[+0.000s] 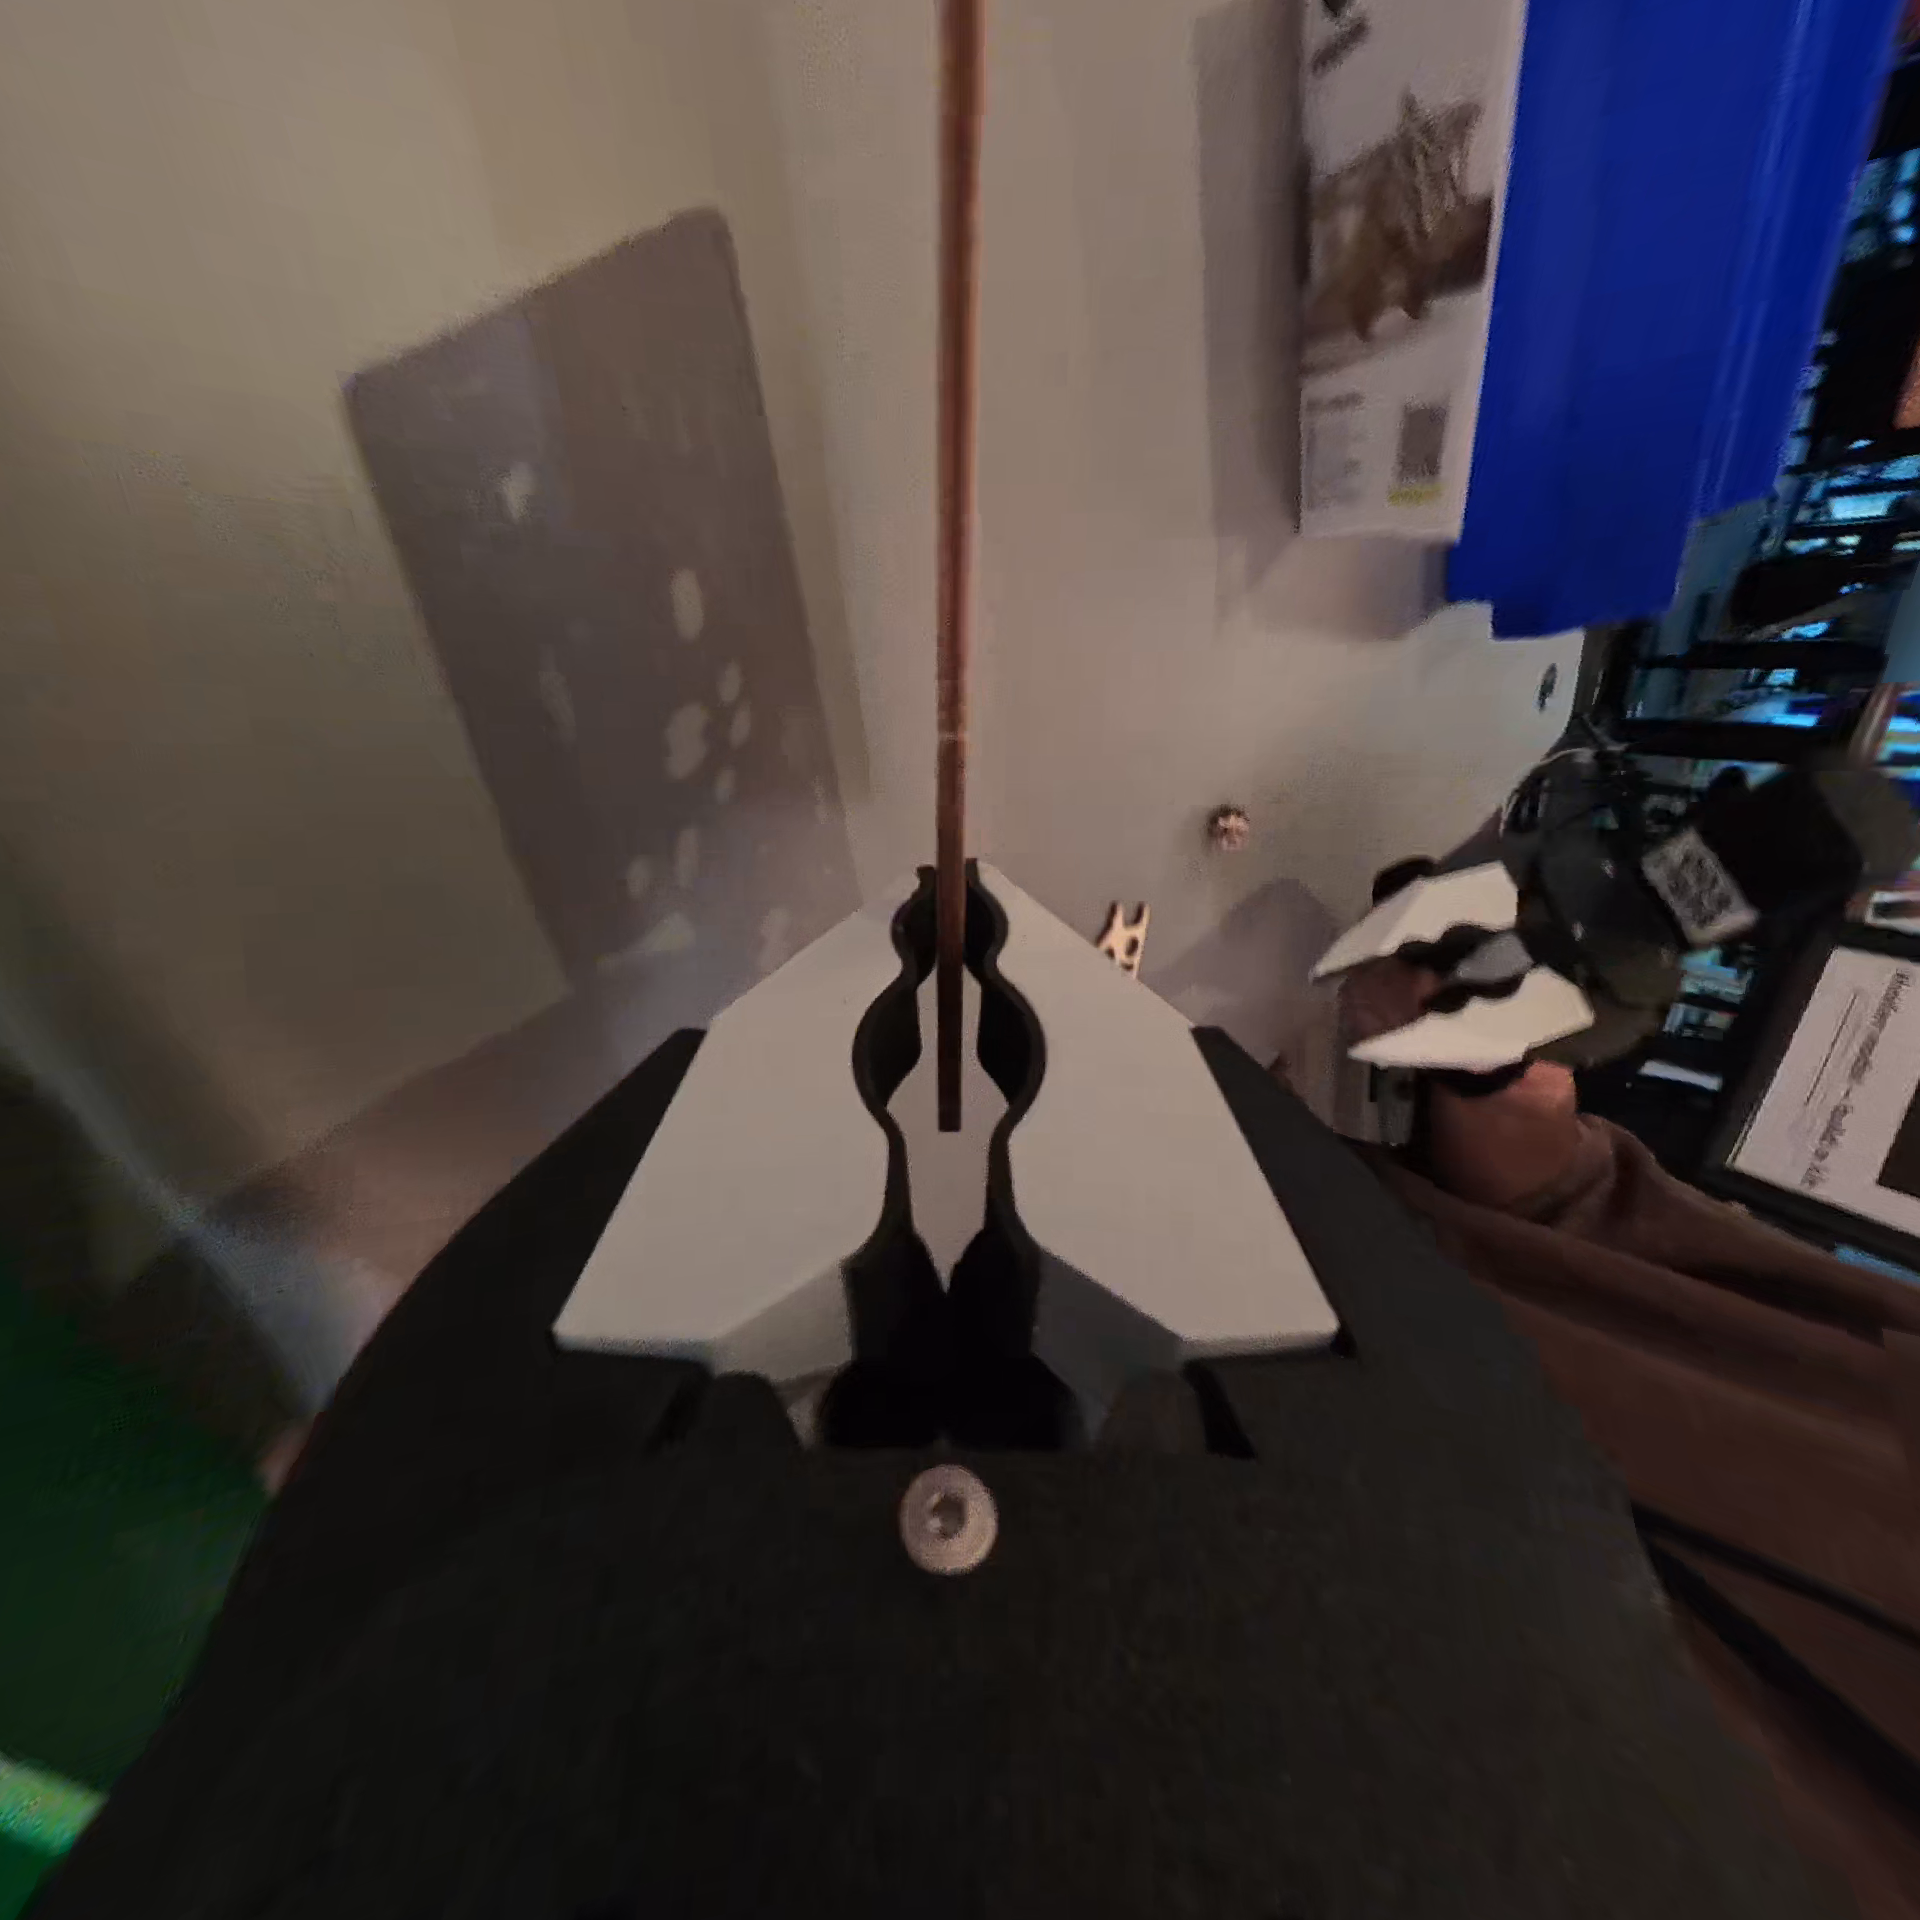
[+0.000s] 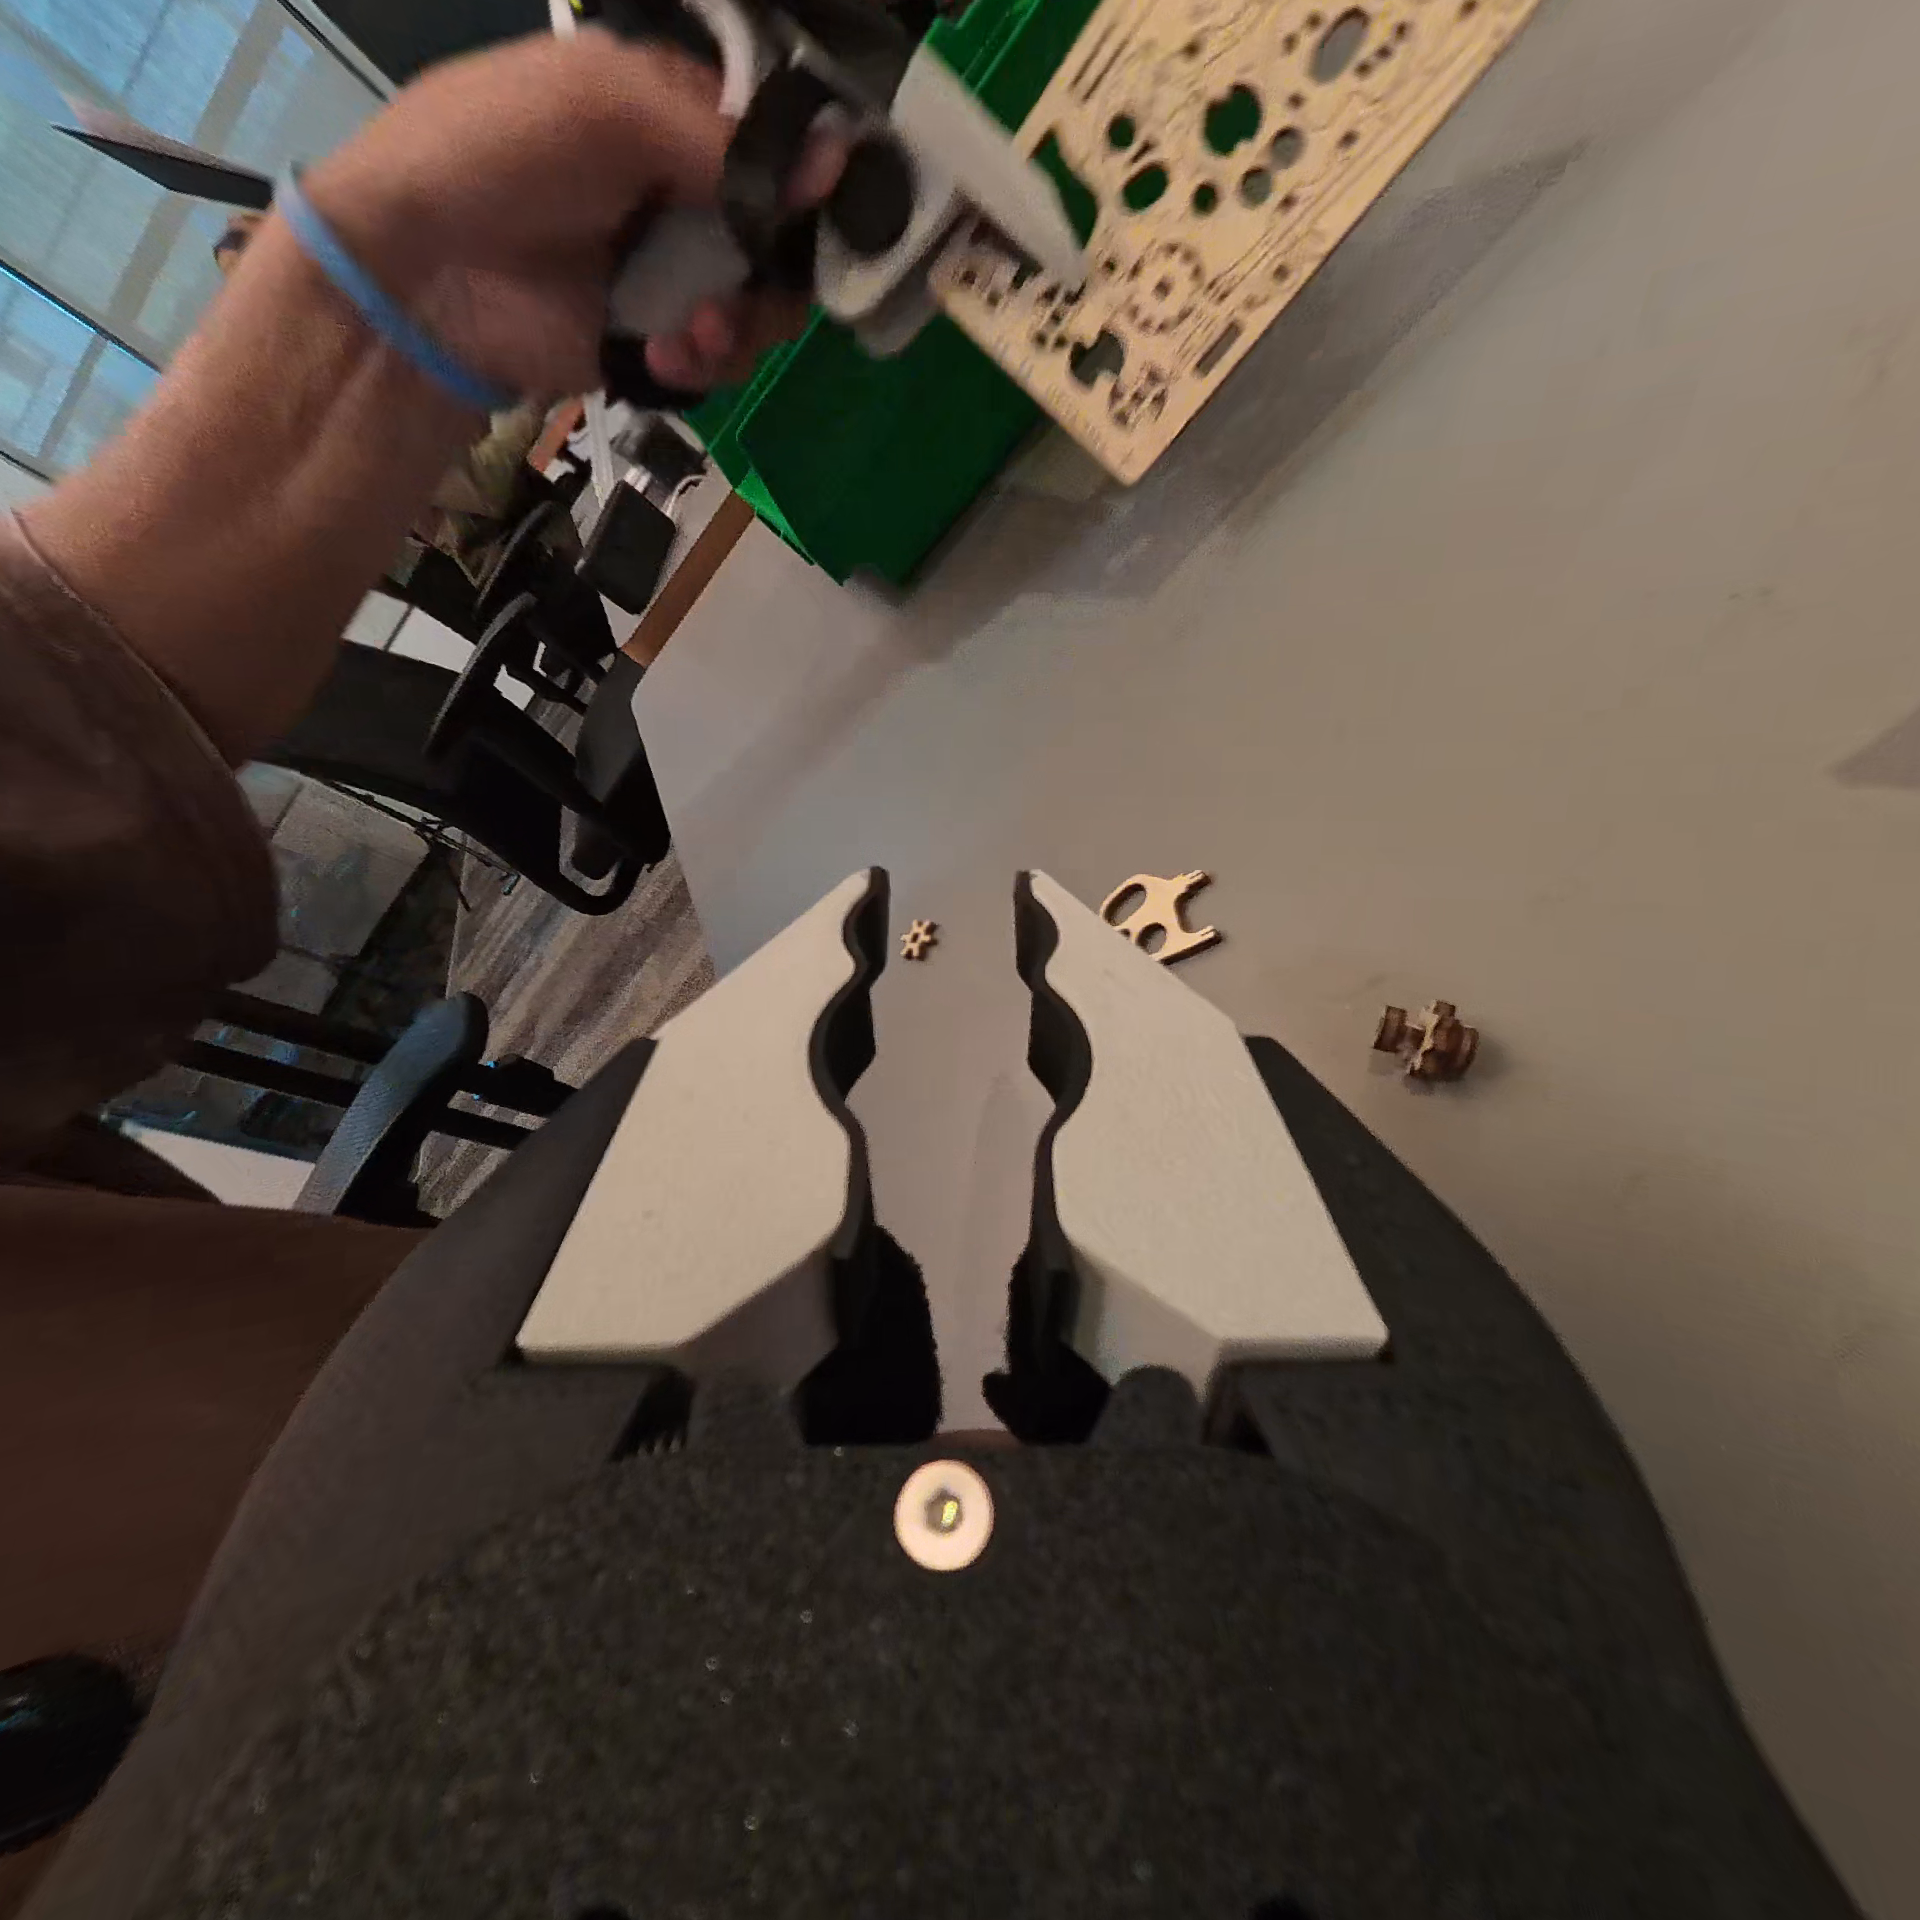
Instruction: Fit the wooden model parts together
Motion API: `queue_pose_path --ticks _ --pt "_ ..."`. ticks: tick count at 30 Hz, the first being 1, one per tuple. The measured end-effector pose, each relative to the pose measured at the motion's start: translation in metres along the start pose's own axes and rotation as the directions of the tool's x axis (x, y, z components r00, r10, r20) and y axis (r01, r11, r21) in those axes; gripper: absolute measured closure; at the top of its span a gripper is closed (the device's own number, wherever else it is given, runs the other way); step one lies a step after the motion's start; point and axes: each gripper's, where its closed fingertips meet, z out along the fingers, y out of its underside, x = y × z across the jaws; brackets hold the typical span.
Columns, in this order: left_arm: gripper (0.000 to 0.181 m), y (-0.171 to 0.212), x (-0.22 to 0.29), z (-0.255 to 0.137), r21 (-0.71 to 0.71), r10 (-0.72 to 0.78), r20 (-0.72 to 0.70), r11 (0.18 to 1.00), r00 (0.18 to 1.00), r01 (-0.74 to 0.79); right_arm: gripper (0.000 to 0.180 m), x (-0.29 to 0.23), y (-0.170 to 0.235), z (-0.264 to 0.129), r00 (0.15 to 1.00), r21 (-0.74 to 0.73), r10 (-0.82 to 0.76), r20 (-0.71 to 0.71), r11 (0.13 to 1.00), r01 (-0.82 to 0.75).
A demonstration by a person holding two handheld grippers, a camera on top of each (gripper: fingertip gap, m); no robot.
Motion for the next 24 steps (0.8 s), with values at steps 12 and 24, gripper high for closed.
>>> queue_pose_path --ticks 12,24 --pt "0.180 -0.051 -0.027 0.007 -0.036 -0.238 0.037 0.970 0.970 0.240 0.156 0.019 -0.020 -0.027 0.997 0.093 0.078 0.009 0.993 -0.078" --pt "0.170 -0.023 -0.057 0.010 0.058 -0.197 0.222 0.980 0.955 0.189 0.156 0.027 -0.031 -0.040 0.989 0.138 0.143 0.044 0.979 -0.148"
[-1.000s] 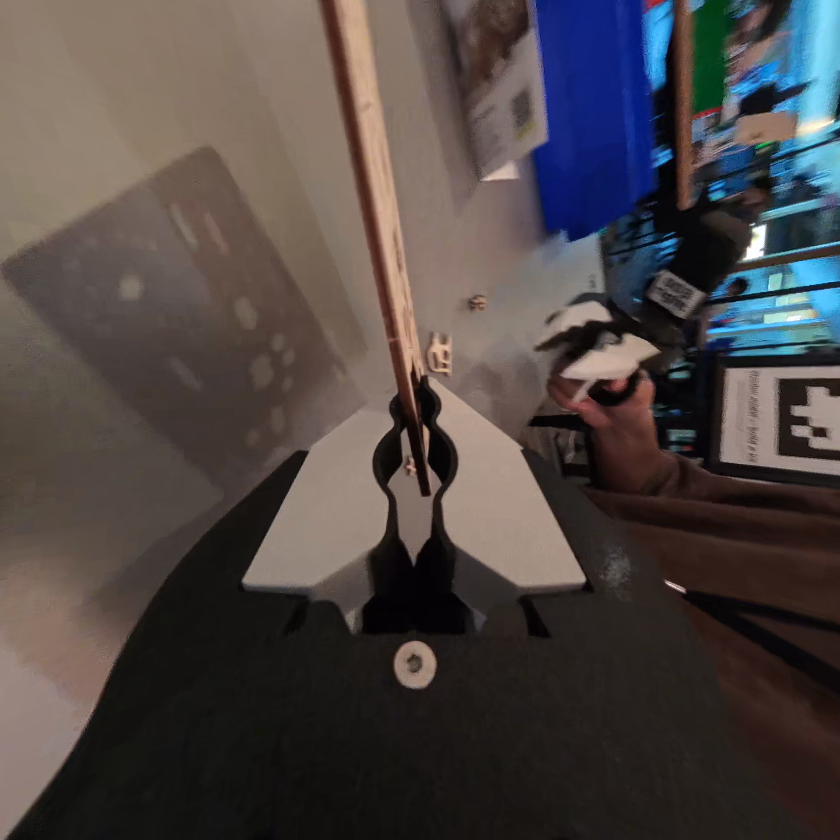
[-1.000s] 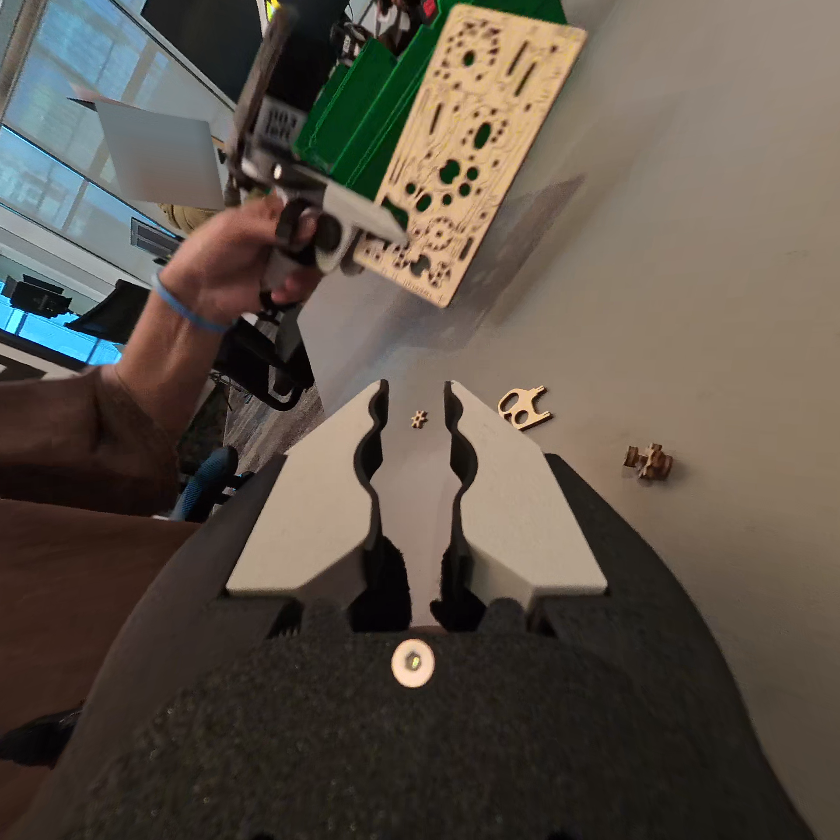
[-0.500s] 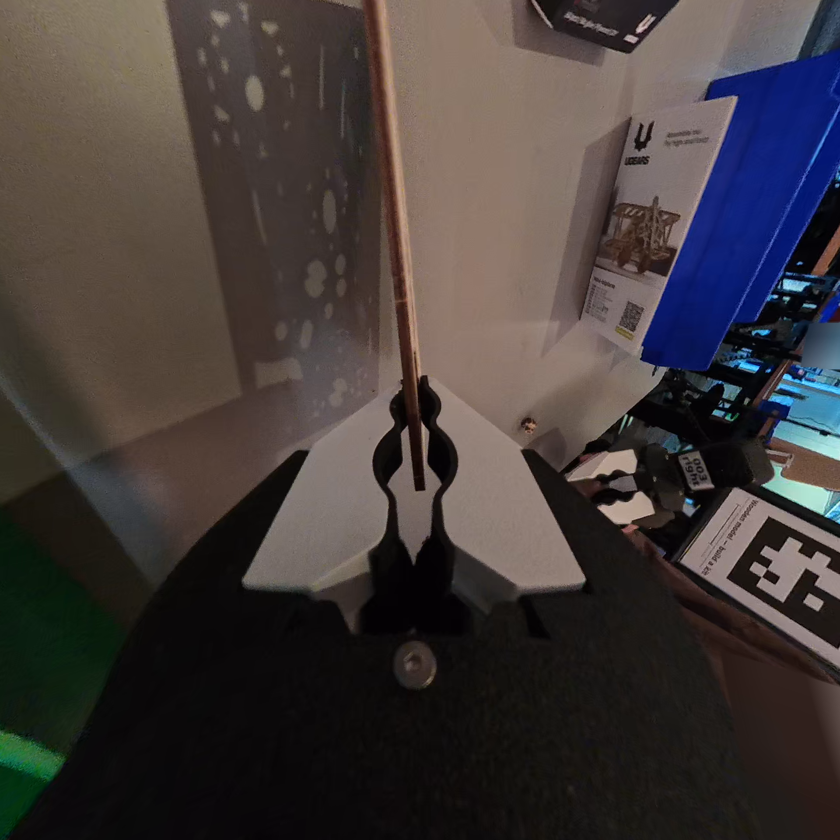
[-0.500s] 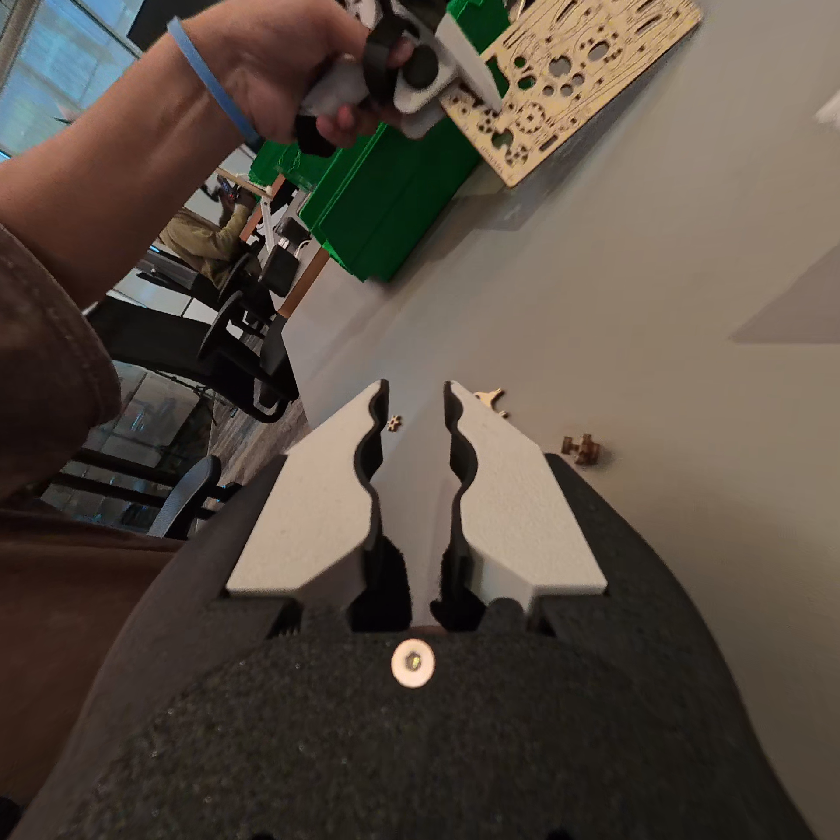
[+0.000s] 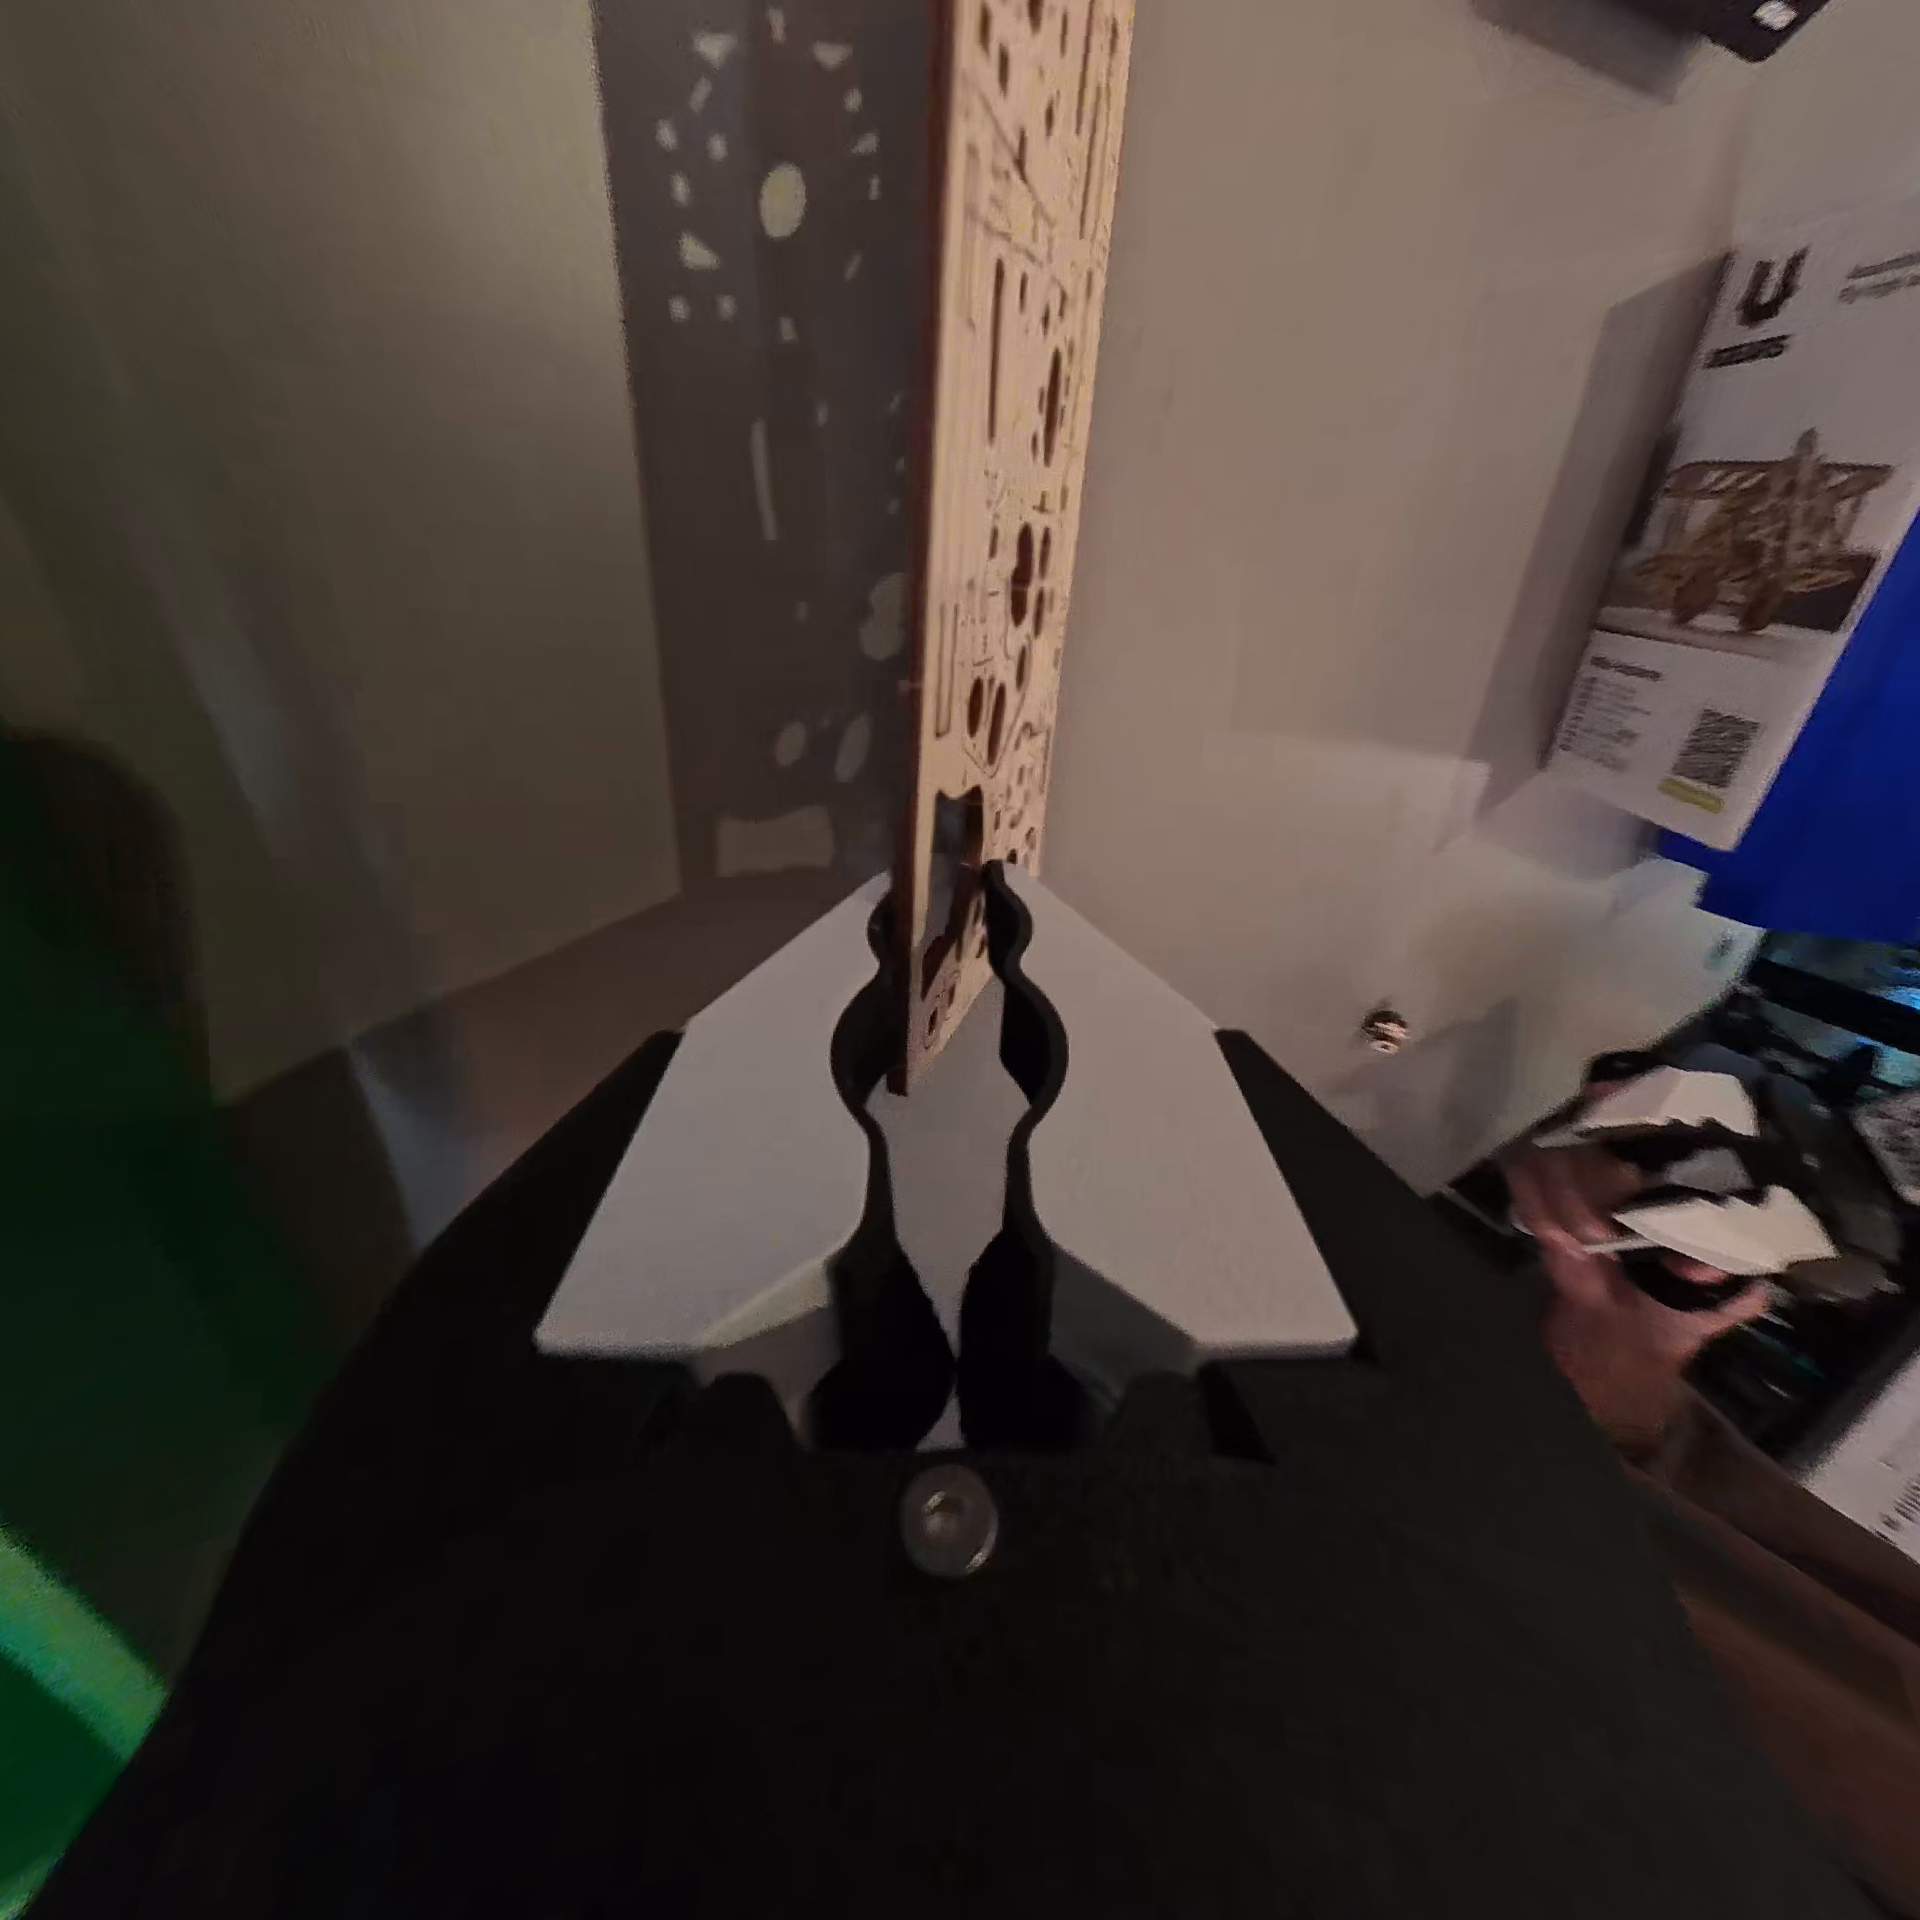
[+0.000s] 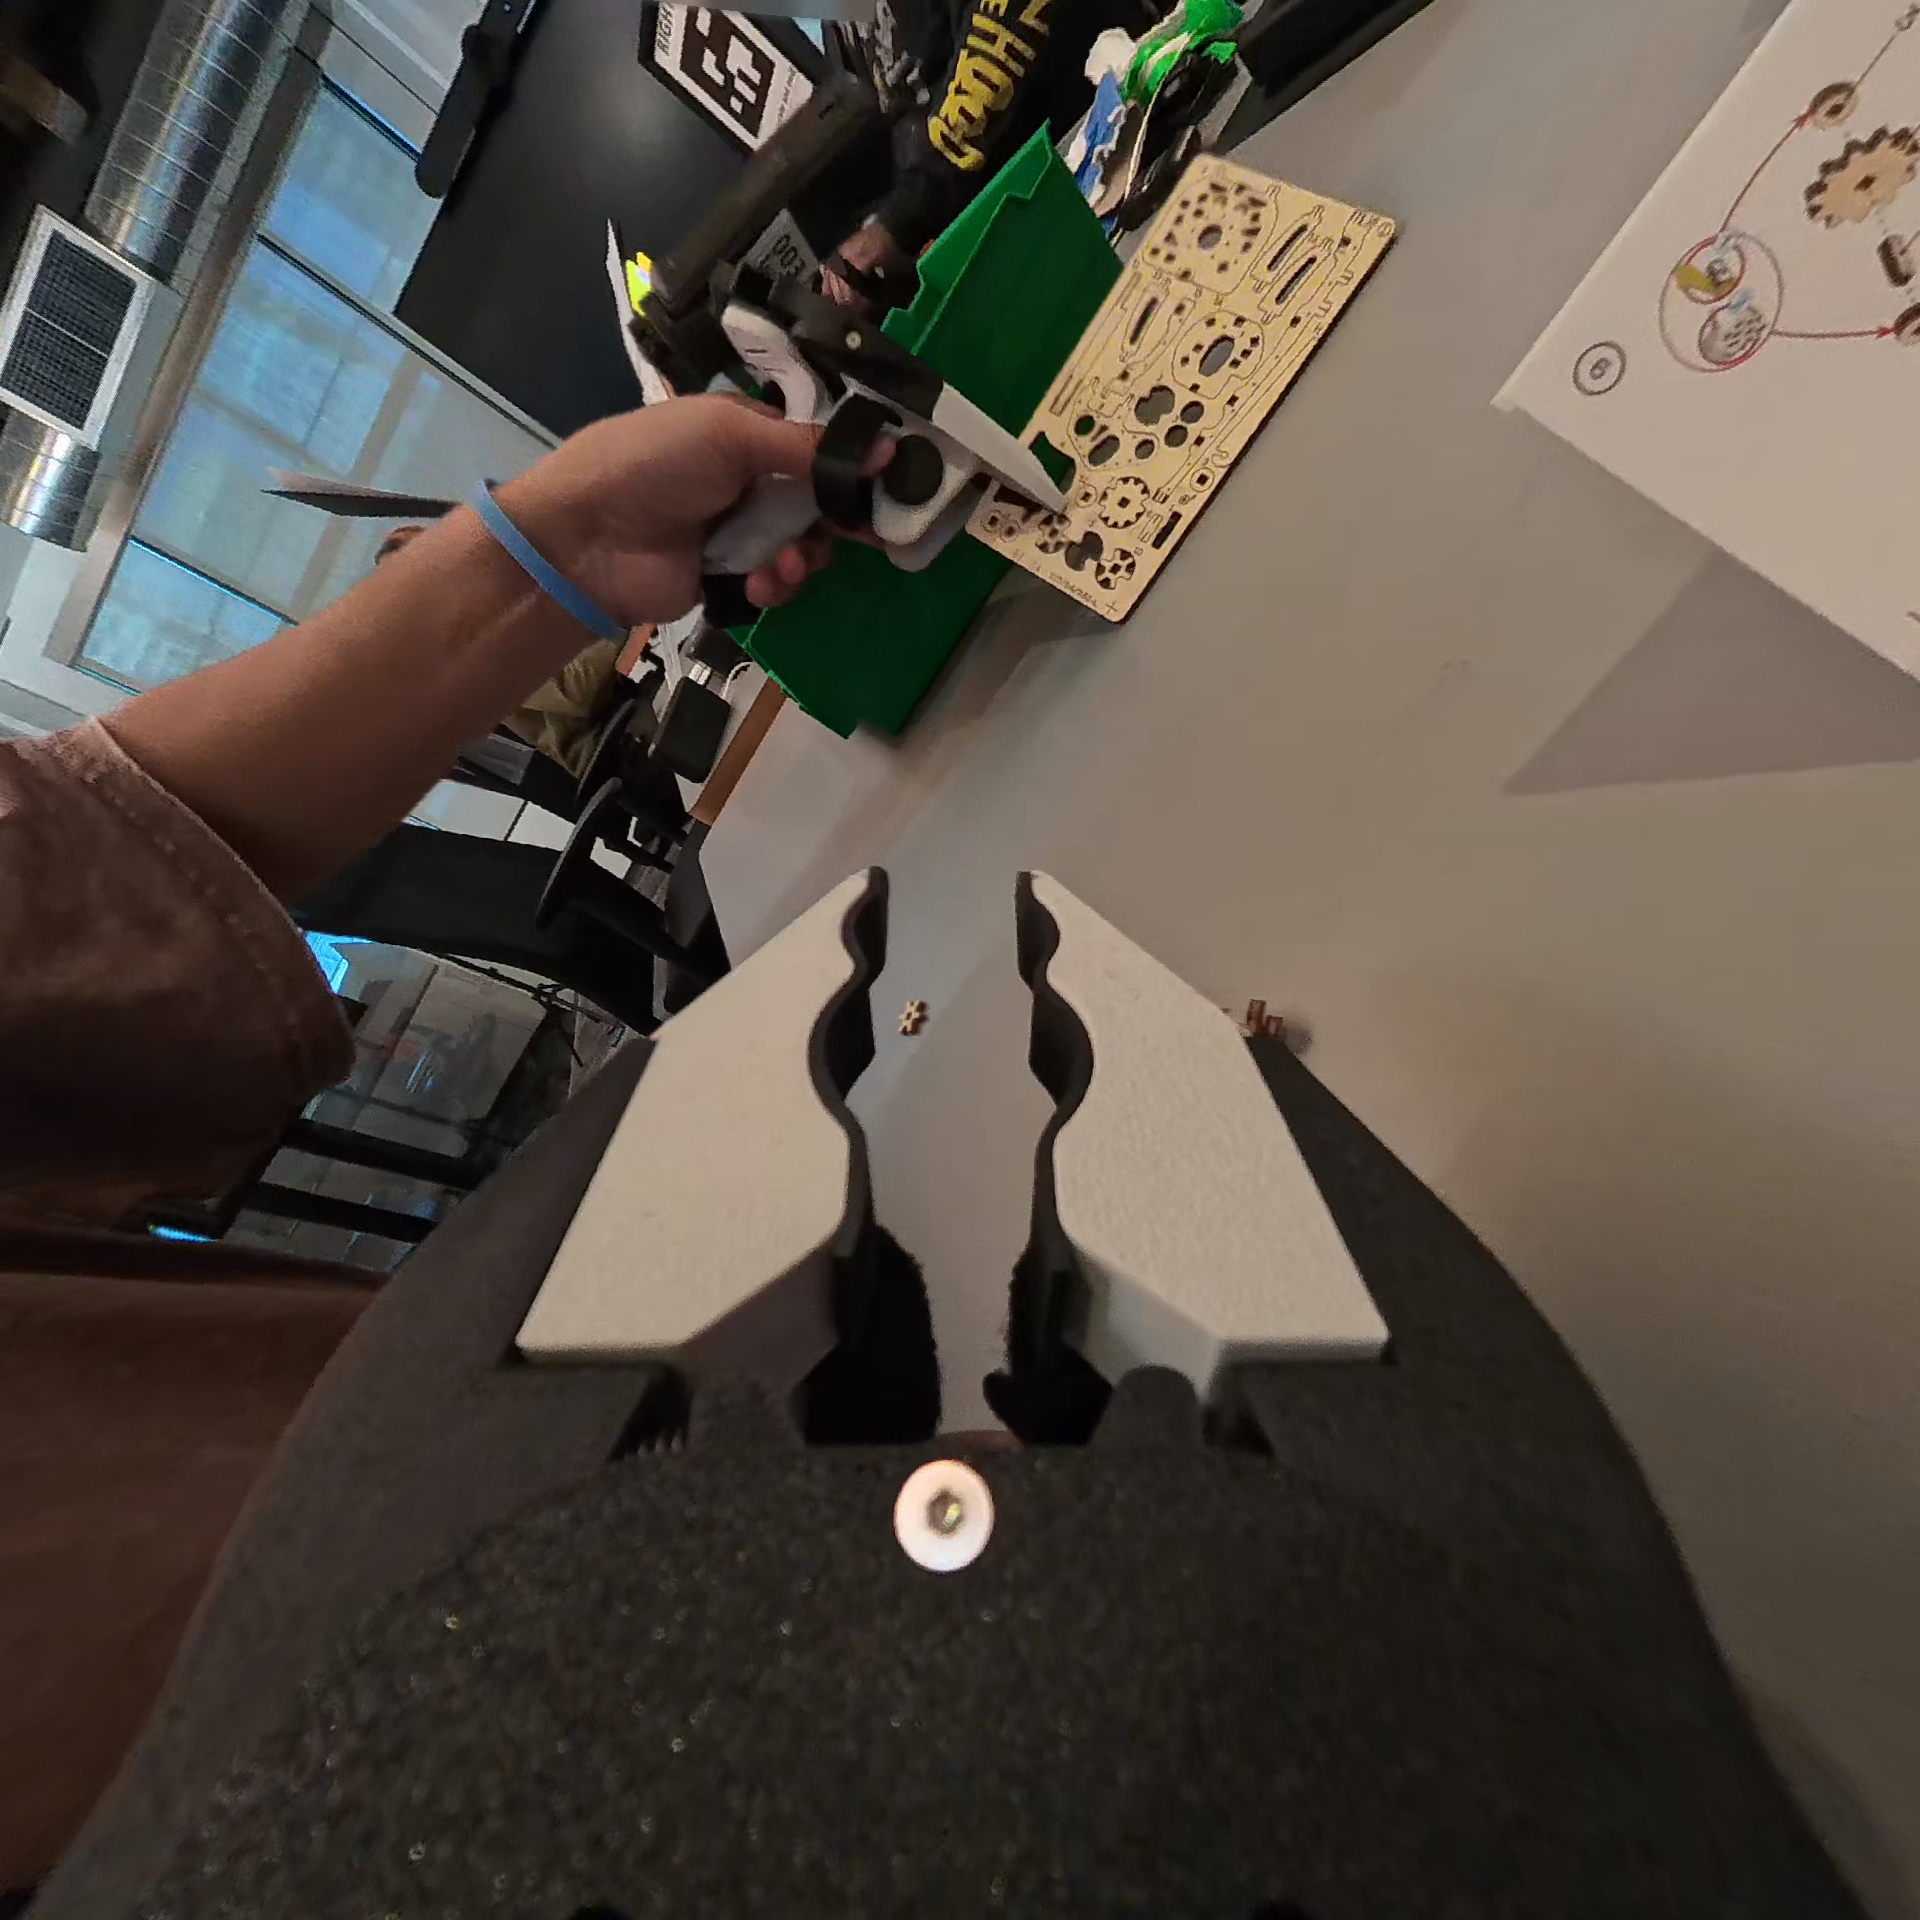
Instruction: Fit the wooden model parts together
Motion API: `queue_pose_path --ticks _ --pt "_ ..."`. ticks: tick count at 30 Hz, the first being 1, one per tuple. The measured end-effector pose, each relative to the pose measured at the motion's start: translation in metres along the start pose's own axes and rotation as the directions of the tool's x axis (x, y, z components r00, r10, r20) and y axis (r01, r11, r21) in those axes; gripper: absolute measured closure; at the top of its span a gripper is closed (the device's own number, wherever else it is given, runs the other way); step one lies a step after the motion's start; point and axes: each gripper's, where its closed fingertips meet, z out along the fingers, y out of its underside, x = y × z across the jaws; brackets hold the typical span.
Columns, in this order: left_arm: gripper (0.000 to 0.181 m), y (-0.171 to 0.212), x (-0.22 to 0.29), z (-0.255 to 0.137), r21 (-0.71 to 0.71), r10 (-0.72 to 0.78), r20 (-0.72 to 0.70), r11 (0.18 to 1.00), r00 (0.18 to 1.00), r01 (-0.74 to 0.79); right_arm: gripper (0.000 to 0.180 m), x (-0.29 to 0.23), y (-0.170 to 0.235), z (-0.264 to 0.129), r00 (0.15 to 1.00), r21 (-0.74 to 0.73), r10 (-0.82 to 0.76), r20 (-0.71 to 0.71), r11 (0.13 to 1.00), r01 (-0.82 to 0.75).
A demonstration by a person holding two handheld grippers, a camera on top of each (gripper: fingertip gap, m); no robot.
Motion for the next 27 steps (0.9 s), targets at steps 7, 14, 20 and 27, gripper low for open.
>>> queue_pose_path --ticks 7,14,20,27 --pt "0.151 0.004 -0.018 0.001 0.025 0.148 0.226 0.987 0.963 -0.158 0.156 -0.003 0.000 -0.001 1.000 -0.003 -0.005 0.005 1.000 0.005" --pt "0.144 -0.001 -0.048 -0.009 -0.025 0.345 0.547 0.917 0.763 -0.397 0.156 -0.001 -0.003 -0.005 1.000 0.009 -0.007 0.002 1.000 0.007" --pt "0.146 0.000 -0.017 -0.043 0.104 0.391 0.667 0.794 0.634 -0.599 0.155 0.001 -0.009 -0.011 0.998 0.022 -0.063 -0.032 0.998 0.064" --pt "0.132 0.059 0.084 -0.141 0.685 0.304 0.513 0.418 0.803 -0.596 0.152 0.011 -0.026 -0.022 0.915 0.032 -0.336 -0.225 0.936 0.351"
